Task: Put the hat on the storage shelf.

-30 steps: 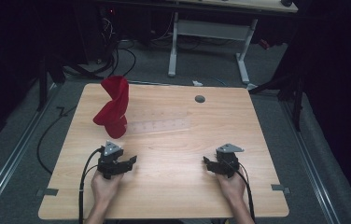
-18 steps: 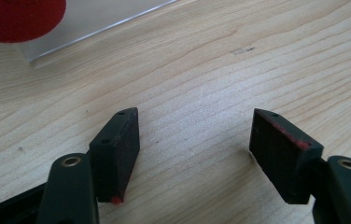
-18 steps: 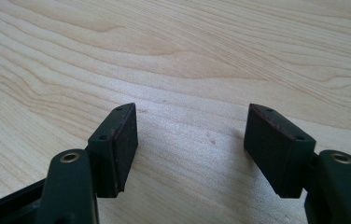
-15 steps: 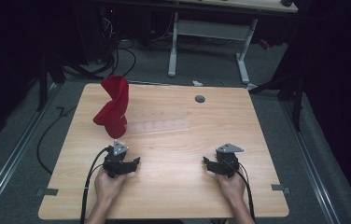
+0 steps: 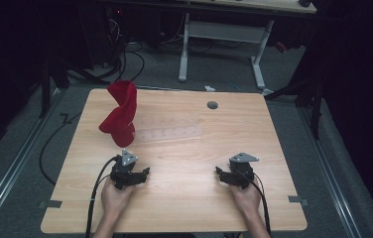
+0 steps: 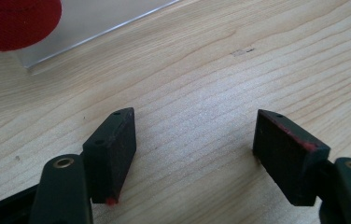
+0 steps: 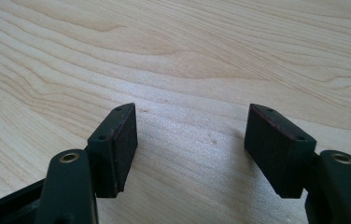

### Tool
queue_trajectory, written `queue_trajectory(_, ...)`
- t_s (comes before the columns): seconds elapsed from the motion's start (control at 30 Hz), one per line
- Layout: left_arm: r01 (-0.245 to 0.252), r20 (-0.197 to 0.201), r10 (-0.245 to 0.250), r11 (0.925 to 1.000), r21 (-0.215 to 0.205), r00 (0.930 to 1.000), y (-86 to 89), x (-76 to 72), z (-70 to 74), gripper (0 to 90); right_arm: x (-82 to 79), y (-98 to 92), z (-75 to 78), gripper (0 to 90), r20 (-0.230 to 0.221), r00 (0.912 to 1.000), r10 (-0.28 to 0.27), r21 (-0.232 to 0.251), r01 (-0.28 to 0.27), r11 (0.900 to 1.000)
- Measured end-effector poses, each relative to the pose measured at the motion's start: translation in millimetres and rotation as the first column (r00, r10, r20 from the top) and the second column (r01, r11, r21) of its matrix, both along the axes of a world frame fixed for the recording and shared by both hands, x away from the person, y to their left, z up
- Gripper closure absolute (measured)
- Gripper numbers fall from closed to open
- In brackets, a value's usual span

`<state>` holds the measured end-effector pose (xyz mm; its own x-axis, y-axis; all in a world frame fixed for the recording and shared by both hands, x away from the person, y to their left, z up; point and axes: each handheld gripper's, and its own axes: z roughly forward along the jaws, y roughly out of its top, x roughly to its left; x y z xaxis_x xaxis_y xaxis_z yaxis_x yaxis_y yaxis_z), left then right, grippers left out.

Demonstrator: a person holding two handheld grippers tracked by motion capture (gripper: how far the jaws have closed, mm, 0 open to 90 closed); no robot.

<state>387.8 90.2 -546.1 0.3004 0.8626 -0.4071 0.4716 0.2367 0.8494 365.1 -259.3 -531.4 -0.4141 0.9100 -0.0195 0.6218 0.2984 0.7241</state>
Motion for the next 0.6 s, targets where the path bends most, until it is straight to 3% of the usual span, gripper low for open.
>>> queue_trajectory(0.6,0.002,0.004,-0.002,0.9999,0.013,1.0,-1.6,-1.1,-0.5,29.2,-0.8,1.6,0.1,33.0,-0.005,0.9995,0.031,0.0,-0.031,1.0)
